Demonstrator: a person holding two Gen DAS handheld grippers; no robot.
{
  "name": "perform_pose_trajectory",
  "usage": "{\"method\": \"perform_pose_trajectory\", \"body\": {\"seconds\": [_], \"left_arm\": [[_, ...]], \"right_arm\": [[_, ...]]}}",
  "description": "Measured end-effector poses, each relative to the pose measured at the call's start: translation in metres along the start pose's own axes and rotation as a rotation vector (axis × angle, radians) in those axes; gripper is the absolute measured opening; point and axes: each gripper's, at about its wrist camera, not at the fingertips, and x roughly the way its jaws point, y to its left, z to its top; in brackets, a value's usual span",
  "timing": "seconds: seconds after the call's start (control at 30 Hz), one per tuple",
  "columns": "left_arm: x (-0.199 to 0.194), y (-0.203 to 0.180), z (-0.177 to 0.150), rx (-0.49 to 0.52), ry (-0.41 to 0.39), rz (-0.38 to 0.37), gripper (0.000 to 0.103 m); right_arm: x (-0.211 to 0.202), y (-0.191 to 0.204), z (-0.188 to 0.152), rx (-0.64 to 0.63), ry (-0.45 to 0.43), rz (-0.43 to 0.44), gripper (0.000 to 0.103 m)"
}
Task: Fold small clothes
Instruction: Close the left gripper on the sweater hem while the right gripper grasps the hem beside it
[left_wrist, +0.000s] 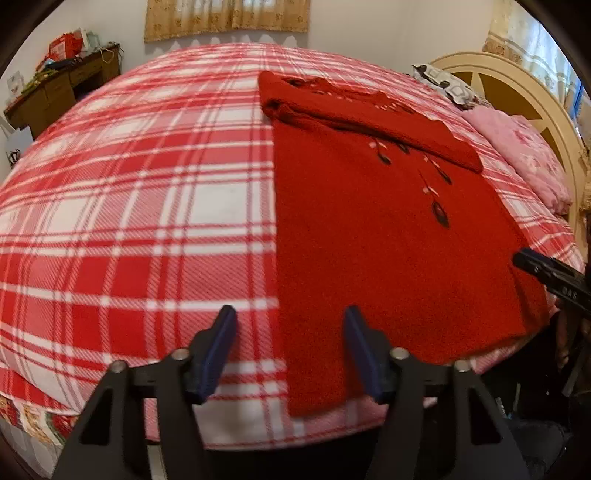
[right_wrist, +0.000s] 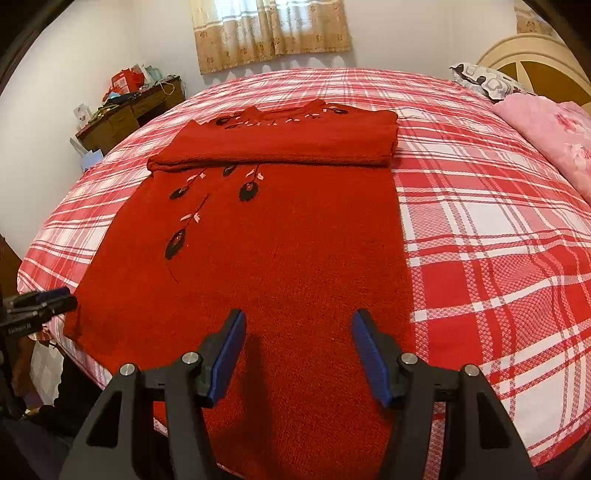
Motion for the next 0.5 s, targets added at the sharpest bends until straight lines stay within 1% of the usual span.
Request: {"method": "perform_pose_trajectory", "body": {"seconds": [0.1, 0.2, 0.27, 0.37, 0.43, 0.47, 0.5], "left_arm": [[0.002, -0.003, -0.006, 0.003, 0.019, -0.019, 0.050], [0.008, -0.003, -0.009, -0.011, 0.045, -0.023, 0.049], [0.011, -0.002, -0.010, -0.025, 0.060, -0.049, 0.049], [0.014, -0.003, -0.012, -0.030, 0.065, -0.056, 0.049], [0.014, -0.005, -0.013, -0.017, 0.059, -0.054, 0.046], [0.014, -0.006, -0.014, -0.006, 0.059, -0.056, 0.030], [0.013, -0.006, -0.014, 0.001, 0.060, -0.061, 0.009]], "right_arm": [[-0.001, -0.001, 0.000, 0.004, -0.003, 0.000, 0.061], [-0.002, -0.001, -0.001, 0.002, -0.005, -0.001, 0.061], [-0.001, 0.000, -0.001, 0.002, -0.005, -0.002, 0.061], [0.000, 0.000, -0.002, -0.002, -0.002, -0.006, 0.061], [-0.001, 0.000, -0.002, -0.003, -0.002, -0.006, 0.061], [-0.001, 0.000, -0.002, -0.002, -0.003, -0.005, 0.061], [-0.002, 0.000, -0.002, 0.000, -0.004, -0.003, 0.061]]}}
